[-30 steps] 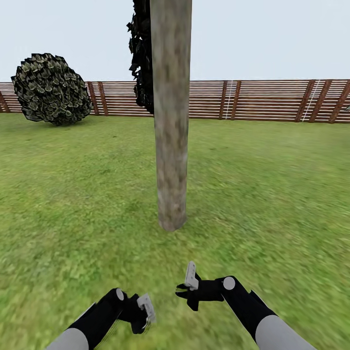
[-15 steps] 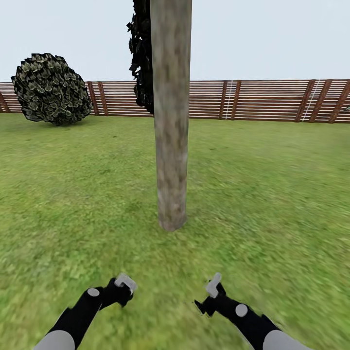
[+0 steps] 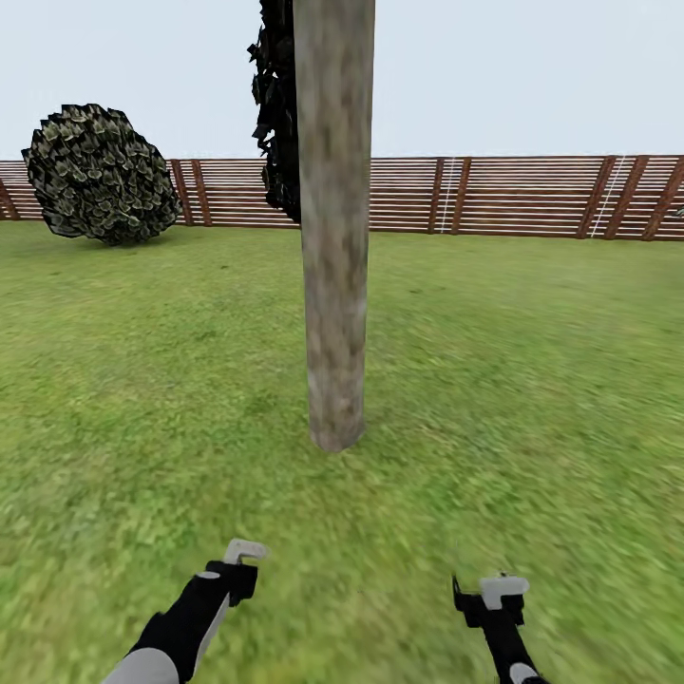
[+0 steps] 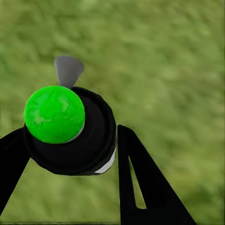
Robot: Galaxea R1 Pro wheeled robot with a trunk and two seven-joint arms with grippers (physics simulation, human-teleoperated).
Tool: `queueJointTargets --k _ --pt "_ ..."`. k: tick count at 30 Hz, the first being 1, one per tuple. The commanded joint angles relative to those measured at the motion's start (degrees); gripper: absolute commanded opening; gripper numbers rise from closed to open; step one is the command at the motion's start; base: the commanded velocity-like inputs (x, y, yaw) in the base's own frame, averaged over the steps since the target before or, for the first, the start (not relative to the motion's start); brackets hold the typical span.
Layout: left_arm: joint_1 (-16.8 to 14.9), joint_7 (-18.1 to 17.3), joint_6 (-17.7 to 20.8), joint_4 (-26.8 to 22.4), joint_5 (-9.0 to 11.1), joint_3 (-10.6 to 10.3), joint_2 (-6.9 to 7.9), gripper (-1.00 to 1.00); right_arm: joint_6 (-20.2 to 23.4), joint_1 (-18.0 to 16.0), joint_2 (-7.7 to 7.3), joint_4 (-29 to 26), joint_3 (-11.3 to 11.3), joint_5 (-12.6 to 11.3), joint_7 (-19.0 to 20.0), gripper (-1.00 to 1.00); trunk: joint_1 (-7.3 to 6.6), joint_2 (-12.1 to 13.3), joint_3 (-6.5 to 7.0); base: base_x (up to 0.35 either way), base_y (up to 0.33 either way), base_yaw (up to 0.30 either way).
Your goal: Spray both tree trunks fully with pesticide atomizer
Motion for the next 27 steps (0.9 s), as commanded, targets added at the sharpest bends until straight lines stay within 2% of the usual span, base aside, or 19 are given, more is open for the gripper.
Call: queueJointTargets --k 1,5,9,12,15,17,23,25,27 --pt "-0.01 0.31 0.27 -0.05 -0.02 0.01 -0.15 -1.00 -0.69 0.35 -0.01 -0.03 0.03 0.01 -0.02 1.00 0.00 0.00 0.00 0.000 0.000 0.000" --pt "-0.11 1.27 1.31 -0.23 0.57 0.13 -0.63 -1.00 -3.22 1.48 -0.05 -0.06 -0.07 -0.09 -0.19 1.00 0.00 0.00 0.00 0.011 0.000 0.000" --pt "-0.34 1.39 1.61 -0.28 5.11 0.05 -0.61 -1.00 -3.62 1.79 -0.06 0.05 -0.23 -1.42 -0.29 1.00 0.00 0.00 0.00 0.244 0.000 -0.007" --pt "-0.44 1.41 1.73 -0.29 7.62 -0.07 -0.49 -1.00 -3.67 1.88 -0.06 0.07 -0.25 -5.08 -0.29 1.00 0.00 0.00 0.00 0.320 0.000 -0.164" --pt "-0.48 1.46 2.14 -0.29 8.28 -0.10 -0.41 -1.00 -3.65 1.91 -0.06 0.07 -0.22 -9.19 -0.27 1.00 0.00 0.00 0.00 0.334 0.000 -0.264" --pt "-0.49 1.49 2.92 -0.29 8.46 -0.11 -0.37 -1.00 -3.63 1.94 -0.06 0.11 -0.20 -10.42 -0.21 1.00 0.00 0.00 0.00 0.337 0.000 -0.289" --pt "-0.86 1.44 4.04 -1.56 8.54 -0.19 -0.71 -1.00 -3.60 1.97 -0.01 0.16 -0.13 -11.23 -0.16 1.00 0.00 0.00 0.00 0.313 -0.078 -0.298" --pt "-1.31 1.42 6.90 -3.95 8.49 -0.33 -0.79 -1.00 -3.60 1.98 0.01 0.16 -0.13 -11.26 -0.11 1.00 0.00 0.00 0.00 0.289 -0.136 -0.293" --pt "-2.28 1.48 11.88 -6.80 8.47 -0.48 -0.85 -1.00 -3.60 1.99 0.02 0.16 -0.08 -11.27 -0.09 1.00 0.00 0.00 0.00 0.200 -0.070 -0.144"
